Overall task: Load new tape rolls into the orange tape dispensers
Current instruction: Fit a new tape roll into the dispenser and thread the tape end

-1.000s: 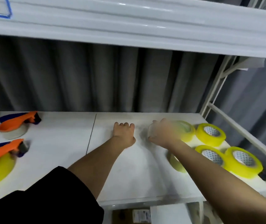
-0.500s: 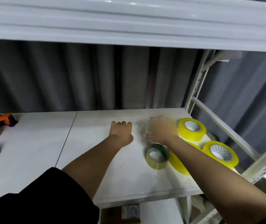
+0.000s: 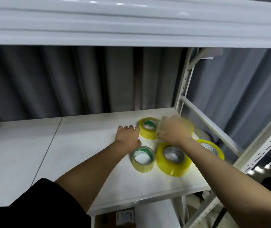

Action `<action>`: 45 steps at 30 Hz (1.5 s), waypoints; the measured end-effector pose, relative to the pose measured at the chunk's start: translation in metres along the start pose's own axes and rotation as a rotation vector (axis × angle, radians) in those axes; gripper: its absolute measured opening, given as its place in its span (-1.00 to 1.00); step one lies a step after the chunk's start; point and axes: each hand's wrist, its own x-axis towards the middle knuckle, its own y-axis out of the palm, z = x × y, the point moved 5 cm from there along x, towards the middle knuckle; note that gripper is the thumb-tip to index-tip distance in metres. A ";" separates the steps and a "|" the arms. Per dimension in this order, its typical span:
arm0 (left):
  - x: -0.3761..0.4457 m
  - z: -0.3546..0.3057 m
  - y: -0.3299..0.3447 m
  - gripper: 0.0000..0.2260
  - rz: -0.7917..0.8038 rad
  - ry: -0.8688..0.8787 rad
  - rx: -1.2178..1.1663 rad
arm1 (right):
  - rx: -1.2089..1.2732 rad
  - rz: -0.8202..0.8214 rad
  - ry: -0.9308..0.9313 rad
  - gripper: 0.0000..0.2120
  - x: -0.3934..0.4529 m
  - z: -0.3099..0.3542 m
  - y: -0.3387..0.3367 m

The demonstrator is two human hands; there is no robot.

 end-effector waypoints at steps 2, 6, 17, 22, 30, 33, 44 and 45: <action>0.004 -0.018 -0.004 -0.65 -0.024 0.012 -0.022 | 0.007 0.002 -0.008 -0.27 0.002 -0.015 -0.001; 0.009 -0.064 -0.010 -0.64 -0.072 0.010 -0.120 | 0.016 0.012 -0.048 -0.28 0.007 -0.051 -0.003; 0.010 -0.171 0.006 -0.63 0.060 0.039 -0.175 | 0.083 0.040 -0.150 -0.25 0.012 -0.103 -0.005; 0.003 -0.188 0.024 -0.40 0.170 0.057 -0.063 | 0.132 0.021 -0.137 -0.25 0.014 -0.114 -0.008; -0.001 -0.192 0.033 -0.43 0.205 -0.002 -0.052 | 0.177 0.016 -0.121 -0.25 0.013 -0.115 -0.009; -0.004 -0.190 0.031 -0.46 0.202 -0.038 -0.193 | 0.191 0.016 -0.110 -0.26 0.011 -0.115 -0.007; 0.003 -0.142 -0.004 -0.53 -0.049 -0.320 -1.313 | 0.394 -0.119 -0.005 -0.26 0.020 -0.133 -0.033; 0.002 -0.138 -0.003 -0.64 -0.052 -0.333 -1.421 | 0.406 -0.129 0.000 -0.26 0.020 -0.134 -0.035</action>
